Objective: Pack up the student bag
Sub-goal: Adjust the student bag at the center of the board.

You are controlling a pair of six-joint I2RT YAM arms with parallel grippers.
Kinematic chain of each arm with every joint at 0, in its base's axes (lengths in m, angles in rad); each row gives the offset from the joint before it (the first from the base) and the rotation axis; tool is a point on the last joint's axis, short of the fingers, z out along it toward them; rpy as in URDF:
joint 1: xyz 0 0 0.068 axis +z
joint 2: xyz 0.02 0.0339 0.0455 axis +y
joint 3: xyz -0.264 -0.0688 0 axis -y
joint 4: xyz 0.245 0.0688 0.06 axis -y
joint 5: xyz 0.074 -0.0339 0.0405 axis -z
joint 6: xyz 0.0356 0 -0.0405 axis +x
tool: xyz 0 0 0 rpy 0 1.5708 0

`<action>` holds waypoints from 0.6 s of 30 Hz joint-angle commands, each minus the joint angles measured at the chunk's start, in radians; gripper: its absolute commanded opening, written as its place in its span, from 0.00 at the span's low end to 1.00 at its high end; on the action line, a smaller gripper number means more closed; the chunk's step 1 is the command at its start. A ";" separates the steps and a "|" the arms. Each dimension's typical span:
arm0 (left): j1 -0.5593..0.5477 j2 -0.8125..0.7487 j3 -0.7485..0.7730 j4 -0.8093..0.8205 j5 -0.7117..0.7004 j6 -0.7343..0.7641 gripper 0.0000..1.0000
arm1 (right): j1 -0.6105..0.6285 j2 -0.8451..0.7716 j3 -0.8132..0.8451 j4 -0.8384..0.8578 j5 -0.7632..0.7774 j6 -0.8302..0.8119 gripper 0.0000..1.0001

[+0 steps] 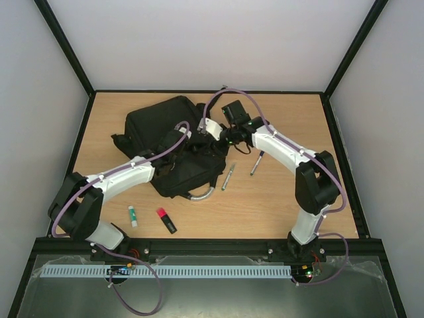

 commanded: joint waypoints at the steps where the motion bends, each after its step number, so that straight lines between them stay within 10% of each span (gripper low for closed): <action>1: 0.010 -0.049 -0.015 0.073 0.067 -0.048 0.02 | 0.045 0.053 -0.009 0.100 0.033 0.002 0.65; 18: 0.035 -0.063 -0.019 0.078 0.102 -0.070 0.02 | 0.075 0.202 0.010 0.394 0.342 0.193 0.51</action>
